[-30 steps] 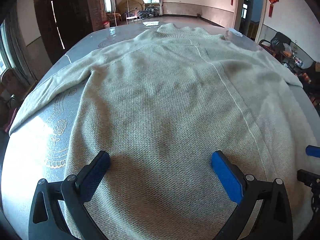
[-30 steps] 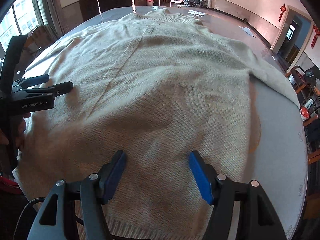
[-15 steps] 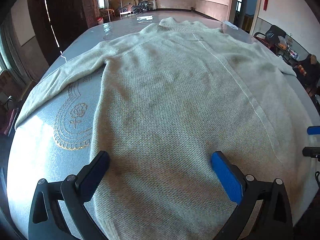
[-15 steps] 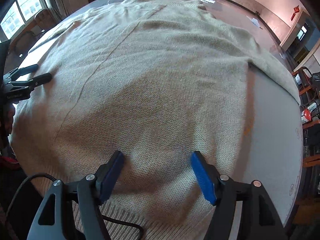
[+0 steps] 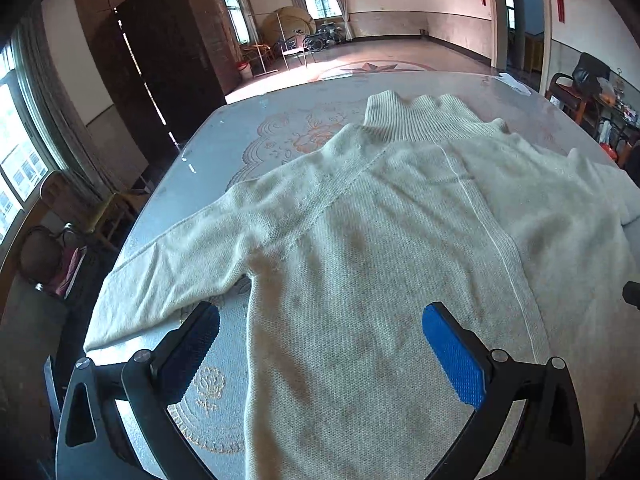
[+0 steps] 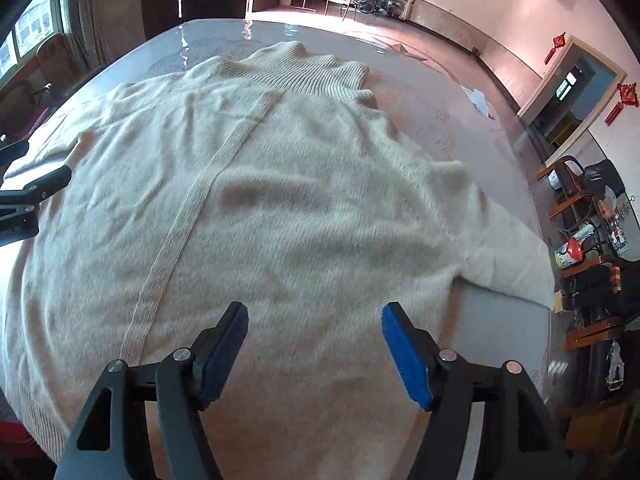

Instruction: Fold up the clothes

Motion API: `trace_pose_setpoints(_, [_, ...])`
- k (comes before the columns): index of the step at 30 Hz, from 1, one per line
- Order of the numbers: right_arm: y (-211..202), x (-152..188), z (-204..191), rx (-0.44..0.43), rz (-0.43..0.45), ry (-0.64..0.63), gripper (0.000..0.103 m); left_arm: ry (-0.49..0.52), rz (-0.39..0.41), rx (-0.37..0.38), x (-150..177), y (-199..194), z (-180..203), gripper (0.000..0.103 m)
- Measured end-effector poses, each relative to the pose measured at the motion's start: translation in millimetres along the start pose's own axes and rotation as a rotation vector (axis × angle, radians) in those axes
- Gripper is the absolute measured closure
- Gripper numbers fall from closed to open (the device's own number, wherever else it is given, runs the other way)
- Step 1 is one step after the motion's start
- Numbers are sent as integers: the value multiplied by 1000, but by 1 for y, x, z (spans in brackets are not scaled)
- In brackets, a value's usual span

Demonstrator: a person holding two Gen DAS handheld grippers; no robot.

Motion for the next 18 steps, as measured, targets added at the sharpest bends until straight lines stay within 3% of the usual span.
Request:
trace_pose_setpoints(12, [55,-48,46,54,8,6,33,-5,-108,-59,-12,59,5,0])
trace_pose_setpoints(18, [72,-61,54,41,-17,37,33,-62,-96,-25,-22,54,9,0])
Point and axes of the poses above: each gripper's, at about its wrist camera, not at the fingertips, and y roughly the way its jaws point, z to its right, x to its underside, the point moved 4 cm from there along y, roughly the way its jaws point, and after that the axes turned 4 degrees about x, right-handed, at the moved point
